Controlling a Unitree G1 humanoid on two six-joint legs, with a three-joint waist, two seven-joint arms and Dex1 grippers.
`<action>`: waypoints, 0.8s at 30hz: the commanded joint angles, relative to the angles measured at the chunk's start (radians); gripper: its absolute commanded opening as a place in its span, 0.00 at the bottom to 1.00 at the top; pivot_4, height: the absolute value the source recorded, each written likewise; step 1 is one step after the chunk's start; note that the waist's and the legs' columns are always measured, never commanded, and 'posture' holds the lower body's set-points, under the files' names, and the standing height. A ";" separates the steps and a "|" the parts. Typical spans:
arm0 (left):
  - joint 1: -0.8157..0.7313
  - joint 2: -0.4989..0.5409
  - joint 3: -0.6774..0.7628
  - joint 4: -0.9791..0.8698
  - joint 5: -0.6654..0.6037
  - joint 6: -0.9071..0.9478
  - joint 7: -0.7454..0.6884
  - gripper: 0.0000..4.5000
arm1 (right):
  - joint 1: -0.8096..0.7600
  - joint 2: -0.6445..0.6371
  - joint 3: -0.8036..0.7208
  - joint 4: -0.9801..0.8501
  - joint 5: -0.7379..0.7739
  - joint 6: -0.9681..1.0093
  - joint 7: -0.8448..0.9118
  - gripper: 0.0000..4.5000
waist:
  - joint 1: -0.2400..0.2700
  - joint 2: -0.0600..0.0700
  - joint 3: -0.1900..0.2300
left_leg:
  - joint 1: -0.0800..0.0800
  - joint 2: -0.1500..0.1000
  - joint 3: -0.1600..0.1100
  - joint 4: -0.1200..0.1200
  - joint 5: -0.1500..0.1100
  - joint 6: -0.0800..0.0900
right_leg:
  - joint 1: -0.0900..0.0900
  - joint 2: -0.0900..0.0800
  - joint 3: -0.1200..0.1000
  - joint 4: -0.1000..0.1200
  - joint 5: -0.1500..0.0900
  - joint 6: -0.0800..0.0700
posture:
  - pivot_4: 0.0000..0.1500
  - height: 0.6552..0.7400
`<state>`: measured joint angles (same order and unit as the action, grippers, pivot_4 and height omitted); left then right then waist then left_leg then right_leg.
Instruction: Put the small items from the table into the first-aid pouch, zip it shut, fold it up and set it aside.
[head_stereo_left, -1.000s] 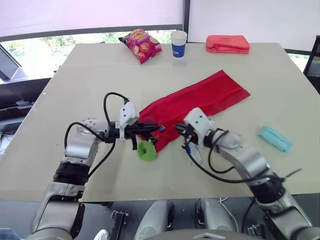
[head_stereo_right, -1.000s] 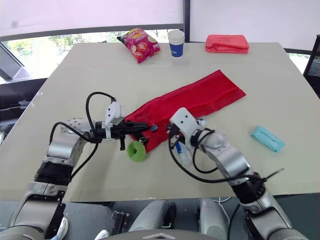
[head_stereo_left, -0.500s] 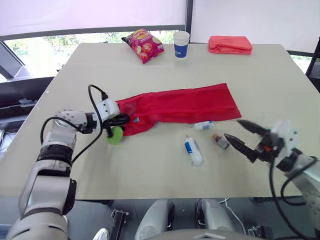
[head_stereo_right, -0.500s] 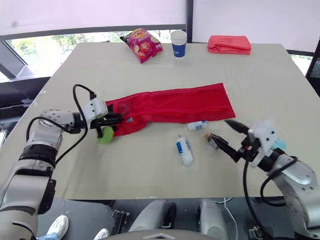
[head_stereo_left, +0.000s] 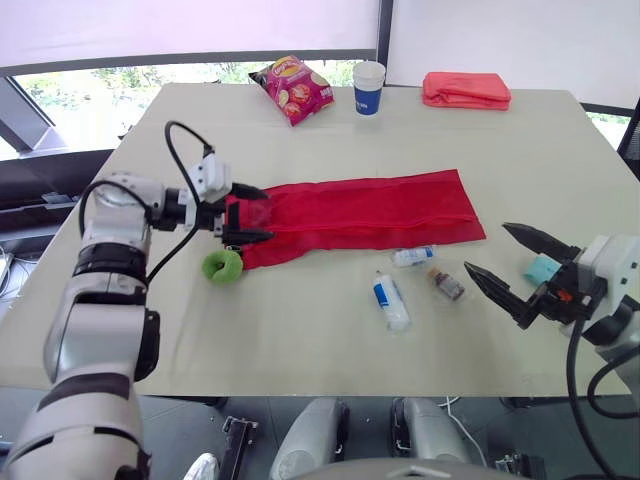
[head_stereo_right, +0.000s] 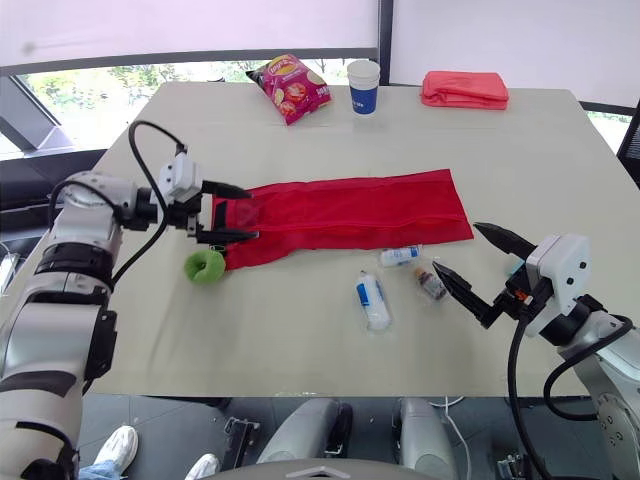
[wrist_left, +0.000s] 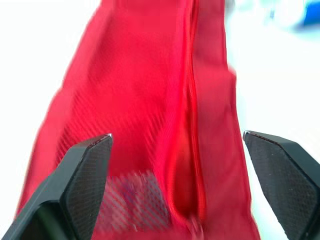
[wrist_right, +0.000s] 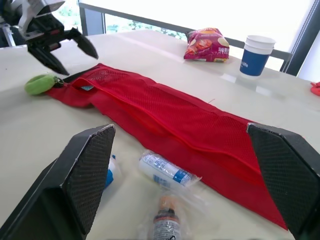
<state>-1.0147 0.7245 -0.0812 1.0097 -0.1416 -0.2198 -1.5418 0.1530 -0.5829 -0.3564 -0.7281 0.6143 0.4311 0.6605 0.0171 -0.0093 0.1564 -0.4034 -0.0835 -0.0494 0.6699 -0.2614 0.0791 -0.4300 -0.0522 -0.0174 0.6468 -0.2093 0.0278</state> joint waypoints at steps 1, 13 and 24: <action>-0.045 -0.102 -0.013 0.004 0.042 -0.040 0.108 1.00 | -0.013 -0.006 -0.002 -0.024 0.008 -0.023 -0.010 1.00 | 0.004 0.000 0.000 | 0.000 0.000 0.000 0.000 0.000 0.000 | 0.000 0.000 0.000 0.000 0.000 0.000 | 1.00 0.99; -0.150 -0.340 -0.182 0.223 0.330 -0.182 0.433 0.91 | 0.019 -0.028 -0.045 -0.037 0.021 -0.009 -0.043 1.00 | -0.002 -0.002 0.001 | 0.000 0.000 0.001 0.001 0.000 0.000 | -0.001 0.001 0.001 0.001 0.000 0.000 | 1.00 0.99; -0.190 -0.387 -0.122 0.274 0.323 -0.224 0.430 0.02 | 0.054 -0.015 -0.045 -0.064 0.006 -0.026 -0.087 1.00 | 0.000 -0.002 0.001 | 0.000 0.000 0.001 0.001 0.000 0.000 | 0.000 0.000 0.001 0.001 0.000 0.000 | 1.00 0.99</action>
<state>-1.1760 0.3436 -0.2411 1.2927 0.2258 -0.4263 -1.0787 0.2062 -0.6000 -0.3872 -0.7474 0.6213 0.4299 0.5816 0.0166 -0.0117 0.1574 -0.4038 -0.0837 -0.0487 0.6707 -0.2615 0.0793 -0.4305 -0.0519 -0.0166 0.6482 -0.2092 0.0281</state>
